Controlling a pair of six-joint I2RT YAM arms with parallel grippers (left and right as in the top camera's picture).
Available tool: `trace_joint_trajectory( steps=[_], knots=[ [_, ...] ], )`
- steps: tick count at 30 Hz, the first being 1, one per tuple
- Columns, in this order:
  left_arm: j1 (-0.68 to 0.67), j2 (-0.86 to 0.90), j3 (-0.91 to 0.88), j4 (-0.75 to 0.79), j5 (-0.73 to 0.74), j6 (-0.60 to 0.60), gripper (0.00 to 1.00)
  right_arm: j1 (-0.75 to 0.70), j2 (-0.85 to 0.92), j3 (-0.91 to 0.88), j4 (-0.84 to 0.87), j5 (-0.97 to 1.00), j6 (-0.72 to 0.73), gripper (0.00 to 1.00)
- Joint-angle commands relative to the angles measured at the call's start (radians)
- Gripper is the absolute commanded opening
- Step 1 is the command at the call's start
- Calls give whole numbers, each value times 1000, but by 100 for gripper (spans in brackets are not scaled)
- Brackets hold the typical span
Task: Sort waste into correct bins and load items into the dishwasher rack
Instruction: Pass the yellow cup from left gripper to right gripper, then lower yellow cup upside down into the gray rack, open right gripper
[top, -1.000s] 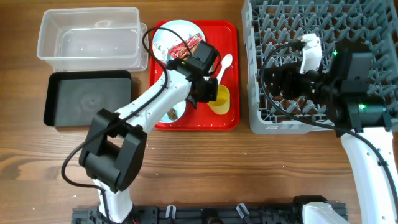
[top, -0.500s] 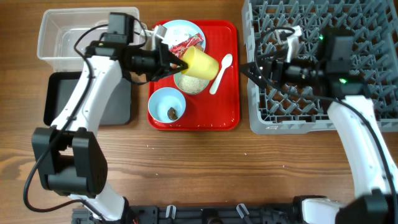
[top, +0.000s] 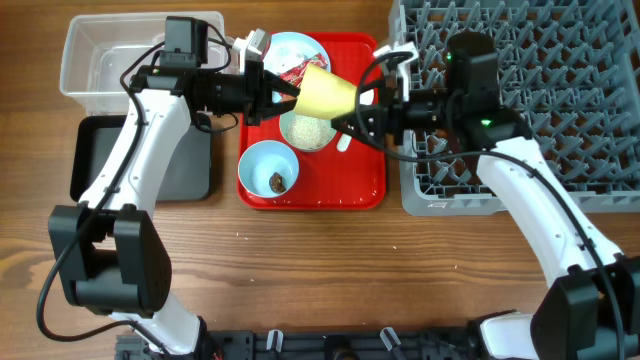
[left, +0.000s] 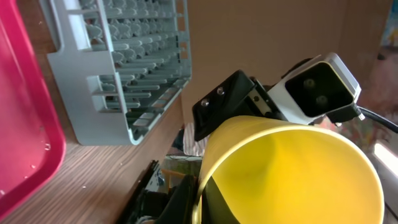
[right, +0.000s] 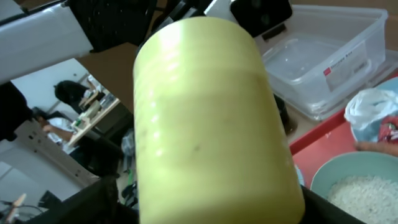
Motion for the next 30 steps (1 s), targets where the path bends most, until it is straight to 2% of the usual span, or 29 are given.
trace_joint_trajectory(
  steps=[1,7,9,11,18,22,25,29,30],
  knots=[
    [-5,-11,11,2,37,13,4,8,9,18,50,12,35,76],
    [-20,-11,11,2,37,13,4,8,8,18,110,12,53,74],
    [-20,-11,11,3,37,13,4,8,8,18,115,12,53,70],
    [-20,-11,11,3,37,14,4,8,8,18,114,12,53,58],
    [-20,-11,11,2,36,14,25,-5,8,18,117,16,54,50],
    [-19,-11,11,3,21,17,34,-87,2,18,65,35,109,45],
    [-19,-11,11,3,-59,17,36,-175,-36,18,-87,151,109,43],
    [-20,-11,11,1,-389,17,38,-241,-134,34,-313,417,104,44],
    [-23,-11,11,-6,-515,17,38,-249,-167,47,-392,515,103,45]
  ],
)
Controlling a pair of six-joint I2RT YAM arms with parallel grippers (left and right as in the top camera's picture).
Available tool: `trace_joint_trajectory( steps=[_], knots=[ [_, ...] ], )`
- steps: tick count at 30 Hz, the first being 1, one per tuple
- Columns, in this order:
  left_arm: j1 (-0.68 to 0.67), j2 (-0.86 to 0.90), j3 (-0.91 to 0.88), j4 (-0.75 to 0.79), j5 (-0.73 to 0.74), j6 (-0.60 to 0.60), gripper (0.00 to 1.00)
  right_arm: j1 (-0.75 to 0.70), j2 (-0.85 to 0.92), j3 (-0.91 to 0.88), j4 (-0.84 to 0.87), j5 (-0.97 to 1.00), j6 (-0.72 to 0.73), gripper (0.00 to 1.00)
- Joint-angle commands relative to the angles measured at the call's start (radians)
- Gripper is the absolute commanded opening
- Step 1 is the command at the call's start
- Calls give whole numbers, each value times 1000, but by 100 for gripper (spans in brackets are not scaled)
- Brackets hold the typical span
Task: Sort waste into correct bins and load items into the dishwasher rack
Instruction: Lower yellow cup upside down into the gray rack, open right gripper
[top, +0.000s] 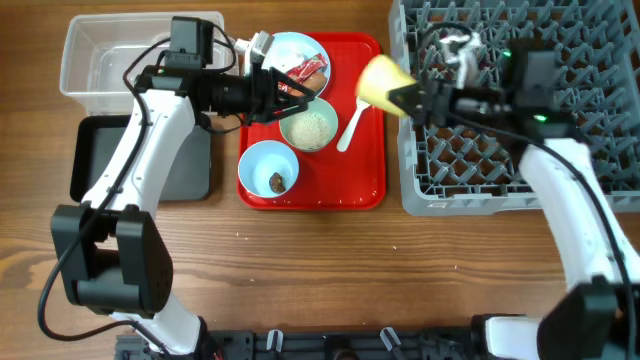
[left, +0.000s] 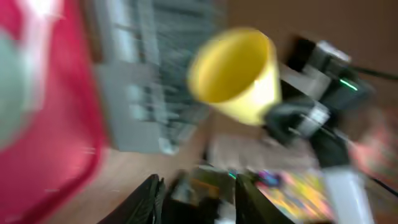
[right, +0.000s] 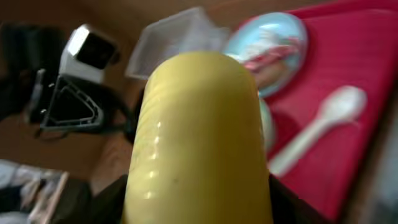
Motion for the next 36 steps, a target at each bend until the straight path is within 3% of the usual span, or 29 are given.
trace_joint_trajectory(
  steps=[1,7,11,17,21,23,24,36],
  knots=[
    [-10,-11,11,-13,-450,13,38,-10,-142,69,-182,372,4,45],
    [-51,-11,11,-82,-911,13,38,-9,-161,106,-587,675,29,45],
    [-79,-11,11,-118,-1035,13,38,-3,-113,106,-690,755,29,45],
    [-109,-11,11,-128,-1057,13,38,-2,35,106,-709,779,26,45],
    [-115,-11,11,-135,-1057,13,38,20,128,106,-698,729,-8,57],
    [-115,-11,11,-143,-1065,13,38,37,138,107,-675,729,-2,74],
    [-115,-11,11,-148,-1070,13,38,39,137,112,-666,727,2,77],
    [-121,-11,11,-174,-1109,13,35,39,137,234,-684,623,-32,66]
  ],
)
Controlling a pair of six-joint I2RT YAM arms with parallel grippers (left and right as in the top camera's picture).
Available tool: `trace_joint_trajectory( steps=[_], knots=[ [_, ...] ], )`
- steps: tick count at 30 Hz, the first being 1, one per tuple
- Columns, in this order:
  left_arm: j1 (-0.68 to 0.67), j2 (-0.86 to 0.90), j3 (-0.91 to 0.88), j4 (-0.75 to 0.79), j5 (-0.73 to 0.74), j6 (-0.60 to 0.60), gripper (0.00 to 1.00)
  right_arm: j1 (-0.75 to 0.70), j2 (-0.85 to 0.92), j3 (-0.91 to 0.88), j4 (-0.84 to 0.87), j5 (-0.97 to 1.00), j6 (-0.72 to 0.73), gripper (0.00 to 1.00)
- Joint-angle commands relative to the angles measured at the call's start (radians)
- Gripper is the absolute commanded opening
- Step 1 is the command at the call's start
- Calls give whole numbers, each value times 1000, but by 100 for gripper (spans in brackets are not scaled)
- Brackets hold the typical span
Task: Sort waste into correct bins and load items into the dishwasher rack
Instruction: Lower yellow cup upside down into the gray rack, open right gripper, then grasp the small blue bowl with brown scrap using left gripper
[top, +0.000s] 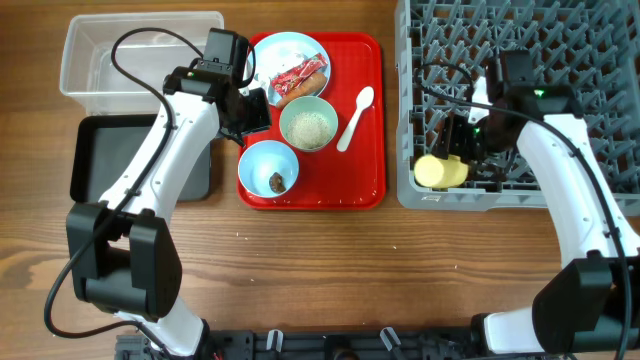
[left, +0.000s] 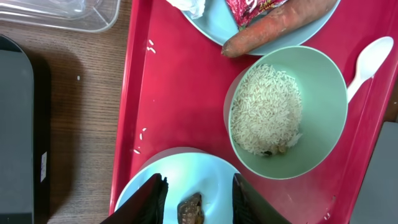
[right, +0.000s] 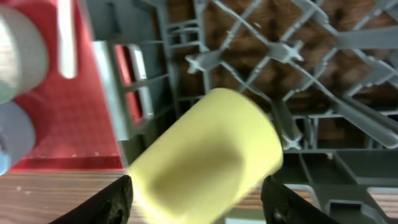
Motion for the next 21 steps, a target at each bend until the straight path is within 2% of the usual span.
trace_joint_trajectory(
  steps=[1,5,10,12,15,16,17,18,21],
  knots=[
    [-12,-11,10,-1,-23,10,35,3,17,62,-17,-63,-34,66],
    [-17,-11,10,-2,-23,10,34,3,17,80,-32,-64,-51,67],
    [-34,-11,10,-76,-23,10,32,3,2,200,-61,-64,-72,74],
    [-76,-7,8,-124,-23,10,31,3,-4,244,-61,-63,-79,75],
    [-167,-3,-27,-92,-31,9,31,3,-4,252,-48,-63,-80,76],
    [-205,0,-49,-64,-55,10,32,3,-4,252,-42,-63,-79,80],
    [-245,4,-79,-34,-94,9,36,3,-4,252,-39,-63,-80,94],
    [-269,4,-106,-6,-108,9,38,3,-4,252,-37,-63,-81,97],
    [-309,4,-200,116,-109,9,42,3,-4,252,-39,-63,-105,99]
  ],
)
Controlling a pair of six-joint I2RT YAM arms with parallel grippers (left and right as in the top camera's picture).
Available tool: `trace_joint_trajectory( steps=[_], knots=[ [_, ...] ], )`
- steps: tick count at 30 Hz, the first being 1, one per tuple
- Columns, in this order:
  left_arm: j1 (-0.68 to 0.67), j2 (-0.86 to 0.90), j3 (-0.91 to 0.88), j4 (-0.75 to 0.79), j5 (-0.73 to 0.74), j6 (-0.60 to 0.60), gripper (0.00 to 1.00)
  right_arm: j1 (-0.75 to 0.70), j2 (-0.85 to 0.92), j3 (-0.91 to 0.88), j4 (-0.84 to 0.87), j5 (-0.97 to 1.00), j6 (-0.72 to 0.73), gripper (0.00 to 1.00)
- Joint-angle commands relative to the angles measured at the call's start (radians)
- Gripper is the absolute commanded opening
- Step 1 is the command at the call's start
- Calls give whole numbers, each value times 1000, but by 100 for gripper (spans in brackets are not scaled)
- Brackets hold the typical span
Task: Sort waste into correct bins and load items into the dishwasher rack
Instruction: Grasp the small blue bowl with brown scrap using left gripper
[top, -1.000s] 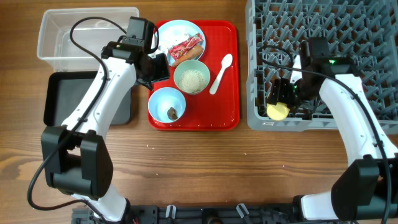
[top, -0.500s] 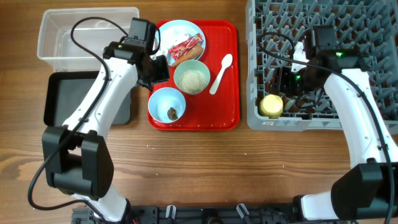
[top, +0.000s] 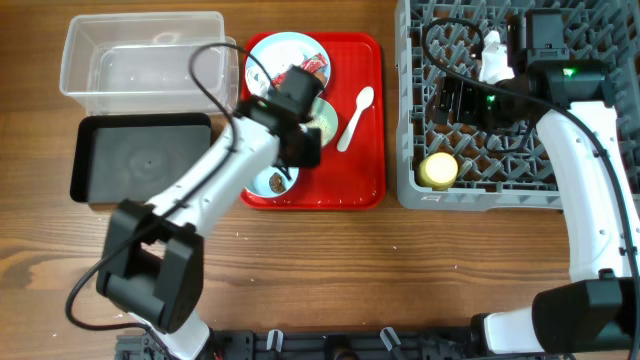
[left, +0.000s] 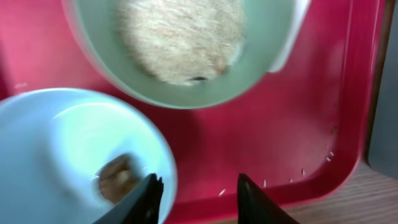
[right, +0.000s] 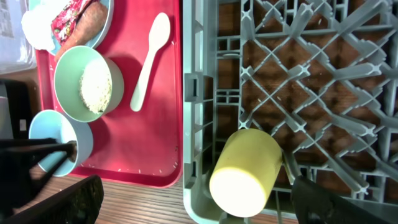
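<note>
The yellow cup (right: 245, 171) lies tilted in the front-left corner of the grey dishwasher rack (top: 520, 100), its base toward the camera. My right gripper (right: 196, 202) hangs above it, open wide and holding nothing. On the red tray (top: 360, 180), my left gripper (left: 199, 199) is open low between the green rice bowl (left: 180, 43) and the blue bowl (left: 74, 155). One of its fingers is at the blue bowl's rim. A brown scrap (left: 115, 177) lies in the blue bowl. A white spoon (right: 149, 59) and a plate (right: 68, 18) with a carrot and a wrapper are also on the tray.
A clear plastic container (top: 140, 55) sits at the back left, with a black bin (top: 140, 170) in front of it. Rice grains are scattered on the tray floor. The rack's upright tines surround the cup.
My right gripper has let go of the yellow cup, which stays in the rack's front-left corner, and now stands open above it. My left gripper has moved right to between the two bowls.
Both grippers were on the yellow cup above the tray. Then the right alone held it by the rack's left edge, the left open. Then the cup was low in the rack's front-left corner and the left was over the tray. Now the cup rests there, released.
</note>
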Motion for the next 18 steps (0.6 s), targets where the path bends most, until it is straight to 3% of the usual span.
trace_joint_trajectory(
  steps=[1,9,13,18],
  knots=[
    [-22,4,-99,86,-40,8,42,3,-4,16,-3,-13,-28,99],
    [-22,4,-235,229,-109,9,33,3,-4,16,-4,-13,-28,99],
    [-22,3,-238,235,-111,7,4,3,-4,16,-4,-13,-28,99],
    [-21,-60,-192,126,-42,-3,4,3,-4,16,0,-14,-26,99]
  ],
)
